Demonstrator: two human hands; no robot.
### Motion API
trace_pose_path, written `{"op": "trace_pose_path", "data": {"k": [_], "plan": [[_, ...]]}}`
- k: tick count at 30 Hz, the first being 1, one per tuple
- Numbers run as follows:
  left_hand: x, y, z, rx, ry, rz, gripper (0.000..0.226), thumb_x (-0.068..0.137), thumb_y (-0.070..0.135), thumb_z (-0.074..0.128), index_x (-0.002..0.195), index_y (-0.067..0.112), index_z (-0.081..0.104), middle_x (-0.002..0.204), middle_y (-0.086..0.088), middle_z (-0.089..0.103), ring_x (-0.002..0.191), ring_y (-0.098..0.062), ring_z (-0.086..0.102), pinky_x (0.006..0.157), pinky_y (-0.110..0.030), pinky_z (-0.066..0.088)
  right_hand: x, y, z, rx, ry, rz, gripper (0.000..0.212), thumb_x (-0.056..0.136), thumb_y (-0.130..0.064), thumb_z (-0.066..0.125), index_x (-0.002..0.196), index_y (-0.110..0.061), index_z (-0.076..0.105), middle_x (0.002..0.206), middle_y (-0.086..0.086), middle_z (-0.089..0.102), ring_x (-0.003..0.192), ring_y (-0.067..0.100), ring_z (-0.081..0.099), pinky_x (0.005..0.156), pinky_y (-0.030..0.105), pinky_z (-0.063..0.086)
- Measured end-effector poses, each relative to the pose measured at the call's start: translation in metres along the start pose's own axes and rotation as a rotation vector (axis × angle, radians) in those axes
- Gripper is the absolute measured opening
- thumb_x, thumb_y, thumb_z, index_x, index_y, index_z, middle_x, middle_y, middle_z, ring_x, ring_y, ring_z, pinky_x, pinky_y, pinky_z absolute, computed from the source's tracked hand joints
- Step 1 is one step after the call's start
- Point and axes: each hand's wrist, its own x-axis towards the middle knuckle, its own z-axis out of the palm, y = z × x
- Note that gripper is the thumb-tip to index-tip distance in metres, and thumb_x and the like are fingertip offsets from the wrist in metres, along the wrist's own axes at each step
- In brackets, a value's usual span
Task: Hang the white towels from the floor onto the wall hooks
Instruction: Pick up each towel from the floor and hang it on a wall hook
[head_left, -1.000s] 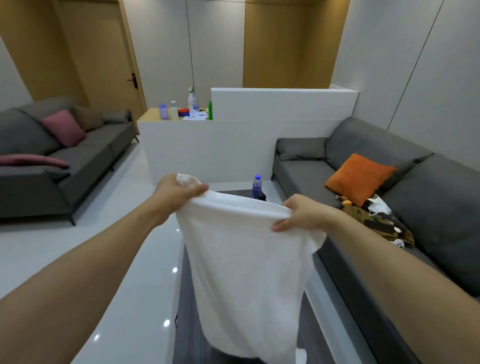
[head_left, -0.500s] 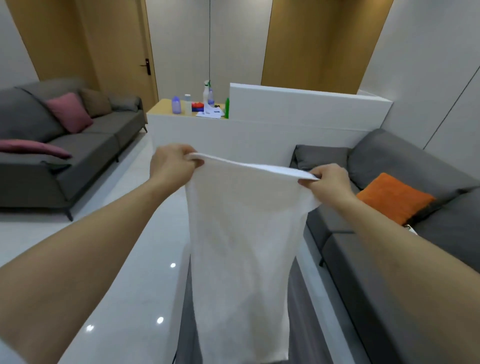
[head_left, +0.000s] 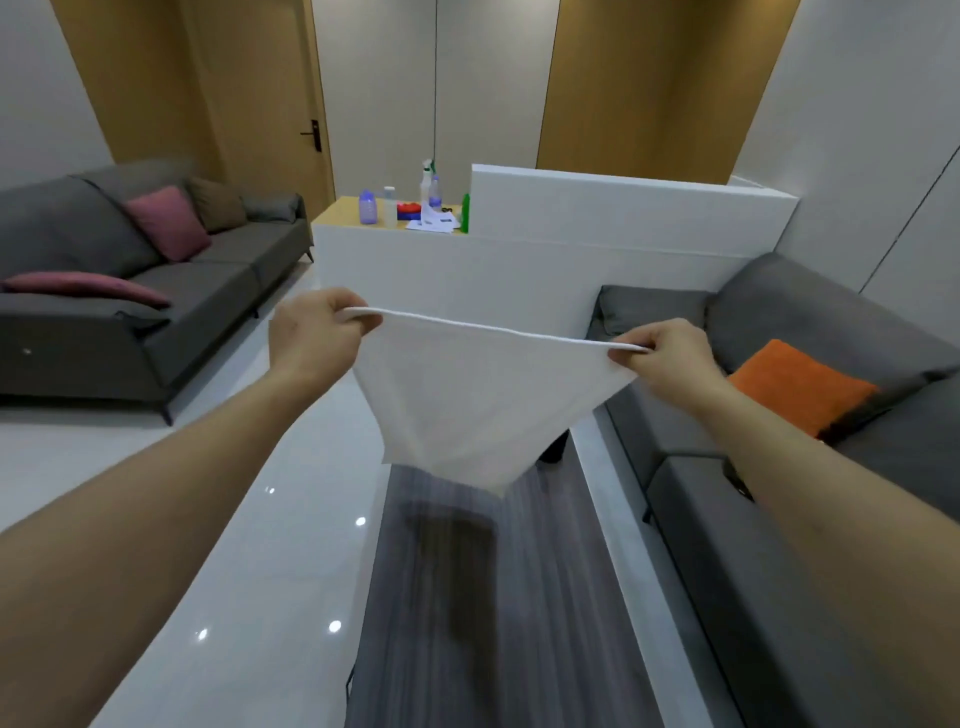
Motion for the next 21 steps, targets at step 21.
{"op": "trace_pose_path", "data": {"k": [21], "plan": [[-0.448, -0.121, 0.027, 0.327, -0.789, -0.418, 0.017, 0.087, 0.041, 0.069, 0.087, 0.025, 0.075, 0.075, 0.006, 0.067, 0.072, -0.012, 0.059, 0.061, -0.026, 0.044, -0.358, 0.196, 0.122, -0.161, -0.782, 0.326, 0.013, 0.093, -0.023, 0.065, 0.091, -0.015, 0.074, 0.081, -0.002, 0.067, 0.078, 0.013, 0.062, 0.062, 0.021, 0.046]]}}
